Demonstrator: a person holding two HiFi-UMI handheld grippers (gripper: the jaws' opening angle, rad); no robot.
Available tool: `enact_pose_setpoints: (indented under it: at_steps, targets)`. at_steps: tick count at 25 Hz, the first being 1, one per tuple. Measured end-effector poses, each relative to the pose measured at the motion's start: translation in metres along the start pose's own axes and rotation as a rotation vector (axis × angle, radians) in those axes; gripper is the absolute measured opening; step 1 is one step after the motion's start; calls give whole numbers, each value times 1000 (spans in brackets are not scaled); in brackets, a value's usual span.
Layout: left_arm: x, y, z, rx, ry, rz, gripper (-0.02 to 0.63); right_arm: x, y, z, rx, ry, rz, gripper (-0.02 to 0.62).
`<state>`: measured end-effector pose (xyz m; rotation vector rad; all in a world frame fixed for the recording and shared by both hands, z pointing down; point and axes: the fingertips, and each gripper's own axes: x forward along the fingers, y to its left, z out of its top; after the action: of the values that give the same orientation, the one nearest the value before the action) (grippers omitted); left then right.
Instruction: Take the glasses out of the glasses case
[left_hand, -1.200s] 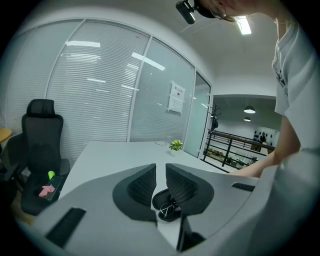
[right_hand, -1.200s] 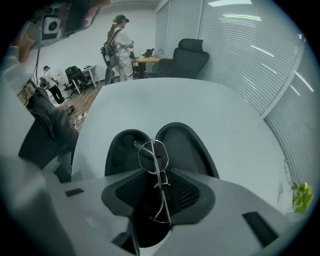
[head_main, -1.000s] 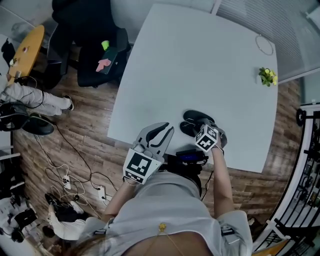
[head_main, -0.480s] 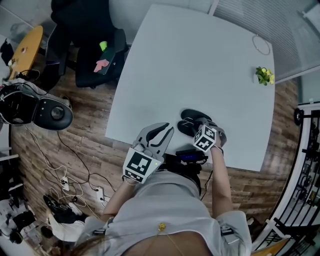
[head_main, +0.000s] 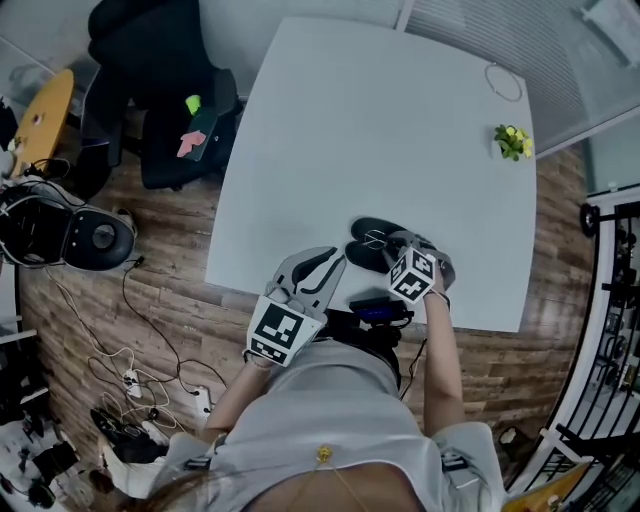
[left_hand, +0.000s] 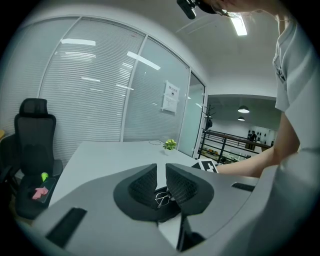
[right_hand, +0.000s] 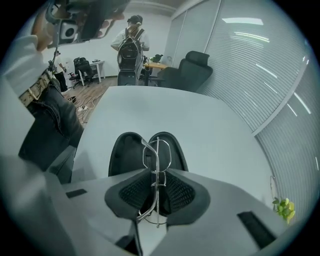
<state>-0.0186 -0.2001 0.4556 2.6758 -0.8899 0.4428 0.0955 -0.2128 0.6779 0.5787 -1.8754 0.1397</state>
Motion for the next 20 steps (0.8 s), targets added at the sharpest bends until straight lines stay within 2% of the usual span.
enact_pose_setpoints:
  at_steps: [20]
  targets:
    - [5,-7,1,34,-1,-58,66,-86,-18,41,-15,-70,-111,98]
